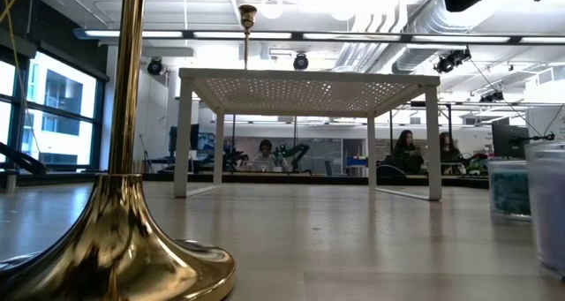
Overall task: Pick & Place candle stick holders
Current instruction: Put the right yellow candle holder on the shelf
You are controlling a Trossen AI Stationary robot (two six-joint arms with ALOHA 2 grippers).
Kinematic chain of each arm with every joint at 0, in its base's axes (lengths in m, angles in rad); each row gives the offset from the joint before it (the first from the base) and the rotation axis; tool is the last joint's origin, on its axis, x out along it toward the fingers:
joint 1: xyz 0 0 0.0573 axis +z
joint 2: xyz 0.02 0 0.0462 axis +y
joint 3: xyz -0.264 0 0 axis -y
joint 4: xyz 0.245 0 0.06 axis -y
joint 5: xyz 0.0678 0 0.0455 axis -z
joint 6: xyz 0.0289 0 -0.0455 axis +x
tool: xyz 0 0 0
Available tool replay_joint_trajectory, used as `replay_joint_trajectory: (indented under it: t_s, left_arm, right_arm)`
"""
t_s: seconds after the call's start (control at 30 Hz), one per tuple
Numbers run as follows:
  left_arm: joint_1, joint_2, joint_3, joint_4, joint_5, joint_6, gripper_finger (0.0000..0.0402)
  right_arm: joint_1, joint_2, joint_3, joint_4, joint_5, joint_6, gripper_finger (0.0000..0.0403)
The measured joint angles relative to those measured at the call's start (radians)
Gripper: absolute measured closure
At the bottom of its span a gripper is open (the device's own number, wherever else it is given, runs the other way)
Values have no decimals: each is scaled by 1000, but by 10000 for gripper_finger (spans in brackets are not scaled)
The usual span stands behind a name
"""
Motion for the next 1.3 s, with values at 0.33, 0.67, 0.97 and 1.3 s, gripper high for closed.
replay_joint_trajectory:
  t_s: [0.33, 0.67, 0.97, 1.3]
  left_arm:
    - [-13, 19, 0, 27, -59, -8, 264]
    - [-13, 19, -1, 31, -87, -18, 264]
    - [-12, 20, -1, 37, -95, -22, 264]
    - [-12, 27, -71, 154, -112, -16, 264]
  right_arm:
    - [0, 0, 0, 0, -4, 3, 111]
    - [0, 0, 0, 1, -8, 4, 111]
    - [0, 0, 0, 0, -8, 4, 111]
    - [0, 0, 0, 1, -6, 5, 111]
